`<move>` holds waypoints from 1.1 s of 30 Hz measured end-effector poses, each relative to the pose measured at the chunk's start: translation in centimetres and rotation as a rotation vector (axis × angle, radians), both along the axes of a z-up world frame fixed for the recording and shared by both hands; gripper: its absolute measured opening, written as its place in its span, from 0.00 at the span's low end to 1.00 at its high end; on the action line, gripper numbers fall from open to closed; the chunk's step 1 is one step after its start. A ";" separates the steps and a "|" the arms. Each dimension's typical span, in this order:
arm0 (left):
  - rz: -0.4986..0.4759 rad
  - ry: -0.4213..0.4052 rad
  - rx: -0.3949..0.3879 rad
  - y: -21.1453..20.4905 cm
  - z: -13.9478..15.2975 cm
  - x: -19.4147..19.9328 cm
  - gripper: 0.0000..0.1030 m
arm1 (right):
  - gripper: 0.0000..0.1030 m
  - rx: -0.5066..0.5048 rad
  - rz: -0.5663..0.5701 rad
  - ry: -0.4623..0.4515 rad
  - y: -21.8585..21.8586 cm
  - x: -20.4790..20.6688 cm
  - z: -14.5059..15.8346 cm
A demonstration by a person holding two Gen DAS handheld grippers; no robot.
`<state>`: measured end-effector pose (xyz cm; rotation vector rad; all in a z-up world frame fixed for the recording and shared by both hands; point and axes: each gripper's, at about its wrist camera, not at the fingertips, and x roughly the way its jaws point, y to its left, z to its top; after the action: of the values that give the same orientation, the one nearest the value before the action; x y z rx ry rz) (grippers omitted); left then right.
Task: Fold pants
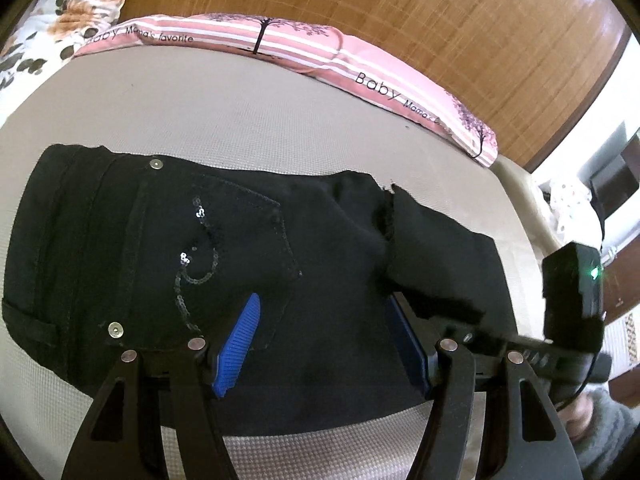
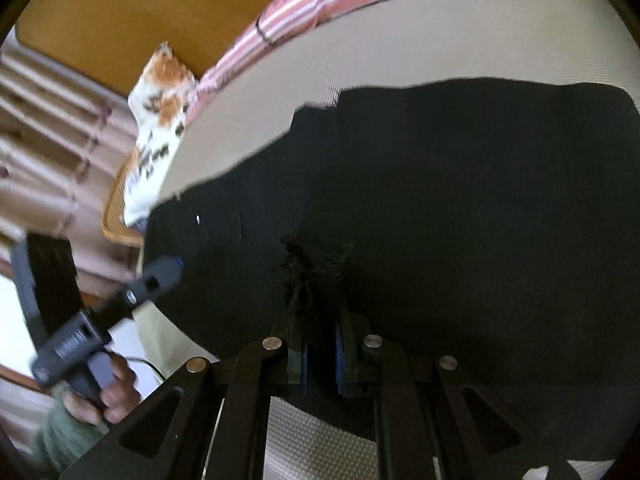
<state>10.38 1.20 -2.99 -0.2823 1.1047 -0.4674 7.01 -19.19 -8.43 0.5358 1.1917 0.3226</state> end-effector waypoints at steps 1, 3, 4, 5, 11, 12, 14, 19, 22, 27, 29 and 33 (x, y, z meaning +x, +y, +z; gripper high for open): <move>-0.007 0.001 -0.007 0.0 0.0 0.0 0.64 | 0.11 -0.017 0.017 0.000 0.2 -0.4 -0.2; -0.018 0.007 -0.015 -0.3 -0.2 0.1 0.64 | 0.11 -0.062 0.056 -0.002 1.1 -0.7 -0.4; -0.024 0.012 -0.021 -0.5 -0.2 0.1 0.64 | 0.11 -0.078 0.071 -0.003 1.5 -0.9 -0.6; -0.033 0.020 -0.029 -0.6 -0.3 0.1 0.64 | 0.13 -0.093 0.090 -0.008 2.0 -1.0 -0.6; -0.093 0.049 -0.069 -1.7 0.0 -0.2 0.64 | 0.29 -0.092 0.142 -0.003 2.4 -2.2 0.7; -0.102 0.063 -0.082 -1.9 0.1 -0.2 0.64 | 0.30 -0.077 0.132 -0.008 2.0 -2.4 1.1; -0.117 0.104 -0.117 -2.3 0.0 -0.2 0.64 | 0.35 -0.047 0.093 -0.019 0.6 -3.0 2.0; -0.153 0.220 -0.189 -3.9 -0.9 -0.1 0.64 | 0.40 -0.025 -0.039 -0.060 -3.2 -4.5 3.8; -0.154 0.306 -0.209 -4.8 -2.1 0.1 0.63 | 0.41 -0.010 -0.132 -0.067 -5.6 -5.6 4.2; -0.121 0.458 -0.263 -5.5 -4.1 0.3 0.61 | 0.41 0.043 -0.247 -0.074 -8.6 -6.6 4.2; -0.108 0.473 -0.249 -5.6 -4.5 0.4 0.59 | 0.41 0.060 -0.269 -0.073 -9.1 -6.6 3.9; -0.084 0.494 -0.246 -5.8 -5.0 0.5 0.53 | 0.41 0.067 -0.272 -0.065 -9.1 -6.6 3.5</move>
<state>10.88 -4.62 -7.98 -0.5905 1.5457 -0.6293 0.42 -28.28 -4.98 0.7315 1.0332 0.1464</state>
